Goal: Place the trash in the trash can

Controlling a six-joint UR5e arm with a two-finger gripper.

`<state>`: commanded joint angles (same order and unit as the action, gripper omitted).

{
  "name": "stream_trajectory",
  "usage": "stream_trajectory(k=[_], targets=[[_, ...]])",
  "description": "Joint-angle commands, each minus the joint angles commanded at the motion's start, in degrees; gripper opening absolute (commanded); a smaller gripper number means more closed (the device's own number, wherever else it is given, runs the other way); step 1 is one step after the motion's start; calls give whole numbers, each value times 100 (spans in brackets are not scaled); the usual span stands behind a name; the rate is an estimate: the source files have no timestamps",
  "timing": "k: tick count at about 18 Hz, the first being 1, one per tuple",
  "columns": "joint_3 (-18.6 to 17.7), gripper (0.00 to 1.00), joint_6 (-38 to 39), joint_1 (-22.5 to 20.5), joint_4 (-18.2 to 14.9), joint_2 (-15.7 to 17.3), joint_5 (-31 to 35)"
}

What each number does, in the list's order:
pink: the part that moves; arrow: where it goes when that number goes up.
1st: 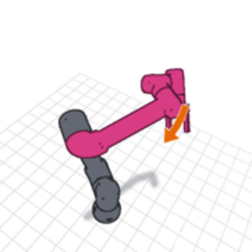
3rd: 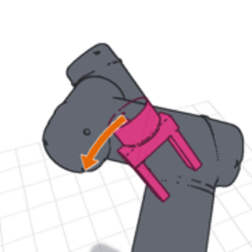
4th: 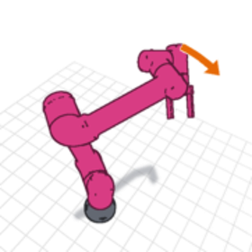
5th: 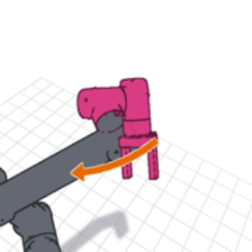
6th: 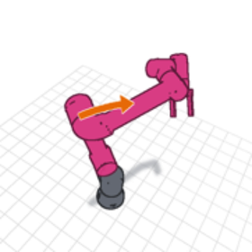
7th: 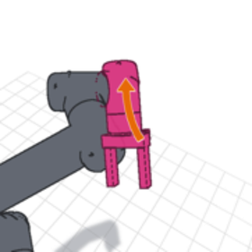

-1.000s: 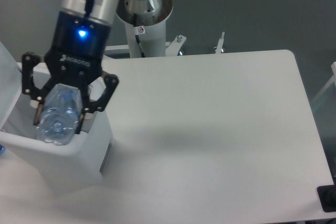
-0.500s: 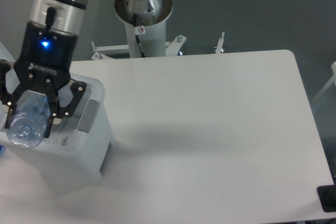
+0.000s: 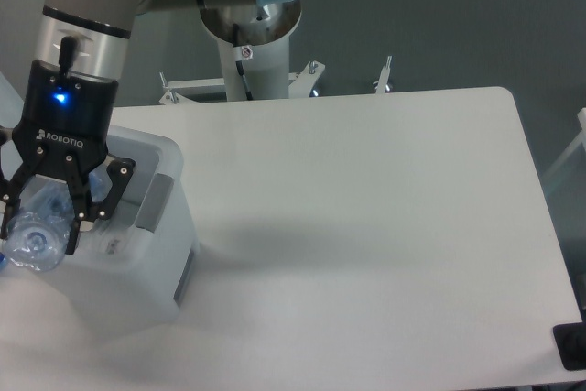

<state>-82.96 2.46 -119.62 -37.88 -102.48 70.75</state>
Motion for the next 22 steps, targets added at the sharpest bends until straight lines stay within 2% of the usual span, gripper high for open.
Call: stream_trajectory(k=[1, 2, 3, 9, 12, 18, 20, 22], targets=[[-62, 82, -35, 0, 0, 44, 35], [-123, 95, -53, -9, -9, 79, 62], [-176, 100, -62, -9, 0, 114, 88], [-212, 100, -141, -53, -9, 229, 80], [-212, 100, -211, -307, -18, 273, 106], [-361, 100, -317, -1124, -61, 299, 473], [-632, 100, -352, -1440, -62, 325, 886], [-948, 100, -587, -1922, -70, 308, 1029]])
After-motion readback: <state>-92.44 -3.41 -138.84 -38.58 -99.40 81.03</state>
